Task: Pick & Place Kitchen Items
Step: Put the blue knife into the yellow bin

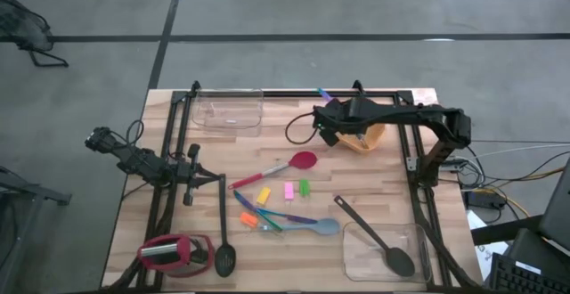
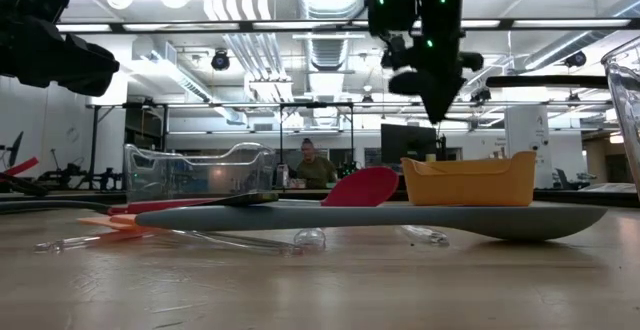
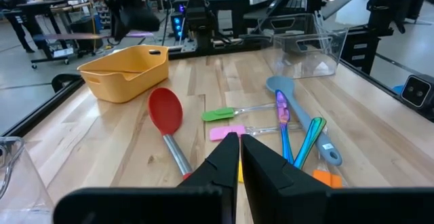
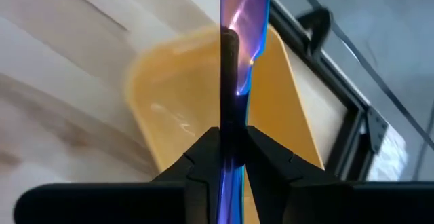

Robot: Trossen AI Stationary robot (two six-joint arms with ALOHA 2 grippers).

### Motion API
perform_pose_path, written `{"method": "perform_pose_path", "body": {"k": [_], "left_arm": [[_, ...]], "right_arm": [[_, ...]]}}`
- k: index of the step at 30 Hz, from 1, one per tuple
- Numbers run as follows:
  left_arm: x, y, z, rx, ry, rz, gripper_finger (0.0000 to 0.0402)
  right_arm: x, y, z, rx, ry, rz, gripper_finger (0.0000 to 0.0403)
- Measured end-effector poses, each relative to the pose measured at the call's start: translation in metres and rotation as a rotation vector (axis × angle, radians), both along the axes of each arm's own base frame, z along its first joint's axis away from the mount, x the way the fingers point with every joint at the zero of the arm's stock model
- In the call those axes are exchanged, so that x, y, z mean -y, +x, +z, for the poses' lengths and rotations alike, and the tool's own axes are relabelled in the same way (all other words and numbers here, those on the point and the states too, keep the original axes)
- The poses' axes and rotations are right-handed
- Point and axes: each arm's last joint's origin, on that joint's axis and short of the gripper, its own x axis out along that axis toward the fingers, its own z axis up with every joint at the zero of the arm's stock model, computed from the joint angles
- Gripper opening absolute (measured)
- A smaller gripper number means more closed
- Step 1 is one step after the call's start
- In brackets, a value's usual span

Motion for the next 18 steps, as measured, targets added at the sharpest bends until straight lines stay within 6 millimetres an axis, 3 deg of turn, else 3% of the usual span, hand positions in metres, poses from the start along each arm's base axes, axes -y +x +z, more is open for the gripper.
{"method": "perform_pose_path", "body": {"k": [8, 18], "left_arm": [[0.000, 0.000, 0.000, 0.000, 0.000, 0.000, 0.0023], [0.000, 0.000, 0.000, 0.000, 0.000, 0.000, 0.0023]], "right_arm": [[0.015, -0.020, -0.034, -0.084, 0.030, -0.069, 0.0050], [0.021, -0.034, -0.061, -0.111, 0.040, -0.100, 0.0052]]}}
